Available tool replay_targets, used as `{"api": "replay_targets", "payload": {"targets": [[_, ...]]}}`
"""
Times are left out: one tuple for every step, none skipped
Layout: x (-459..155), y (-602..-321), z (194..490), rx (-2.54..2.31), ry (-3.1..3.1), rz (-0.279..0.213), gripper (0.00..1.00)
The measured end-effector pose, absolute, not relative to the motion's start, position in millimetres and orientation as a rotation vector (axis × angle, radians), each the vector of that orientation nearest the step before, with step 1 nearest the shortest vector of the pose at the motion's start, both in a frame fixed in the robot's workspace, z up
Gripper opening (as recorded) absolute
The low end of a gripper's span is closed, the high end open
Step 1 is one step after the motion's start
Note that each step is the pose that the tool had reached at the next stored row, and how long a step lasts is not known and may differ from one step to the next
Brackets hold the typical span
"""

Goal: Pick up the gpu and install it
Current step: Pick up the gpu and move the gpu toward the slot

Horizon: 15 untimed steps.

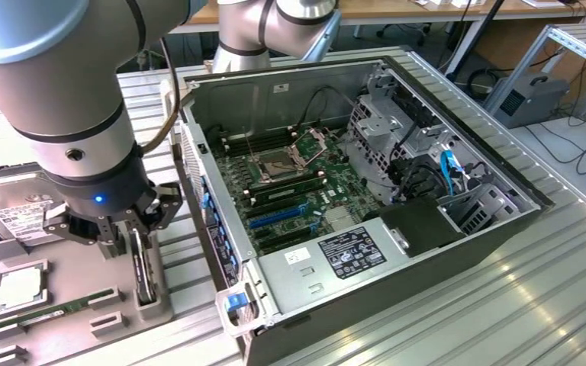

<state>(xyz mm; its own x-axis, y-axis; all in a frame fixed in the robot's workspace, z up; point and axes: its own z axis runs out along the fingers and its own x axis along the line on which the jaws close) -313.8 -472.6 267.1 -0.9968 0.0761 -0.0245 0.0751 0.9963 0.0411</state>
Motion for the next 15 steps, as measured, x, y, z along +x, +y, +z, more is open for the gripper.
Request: {"api": "replay_targets", "payload": {"targets": [[-314, -473, 265, 0.118, 3.113, 0.063, 0.36], [-314, -473, 264, 0.118, 3.113, 0.063, 0.36], [-313, -473, 262, 0.118, 3.113, 0.063, 0.36], [-313, -473, 260, 0.118, 3.113, 0.063, 0.36], [-313, -473, 258, 0.118, 3.113, 0.063, 0.36], [-313, -473, 256, 0.118, 3.113, 0.063, 0.36], [-313, -473, 254, 0.118, 3.113, 0.063, 0.36], [-313, -473, 253, 0.118, 3.113, 0.063, 0.36], [-313, -473, 252, 0.118, 3.113, 0.063, 0.36], [-313, -473, 252, 0.118, 3.113, 0.063, 0.36], [-313, -473, 251, 0.118, 3.113, 0.064, 0.36], [-313, -473, 250, 0.118, 3.113, 0.063, 0.36], [-313, -473, 248, 0.118, 3.113, 0.063, 0.36], [-313, -473, 247, 0.118, 3.113, 0.063, 0.36], [-313, -473, 246, 0.118, 3.113, 0.063, 0.36]]}}
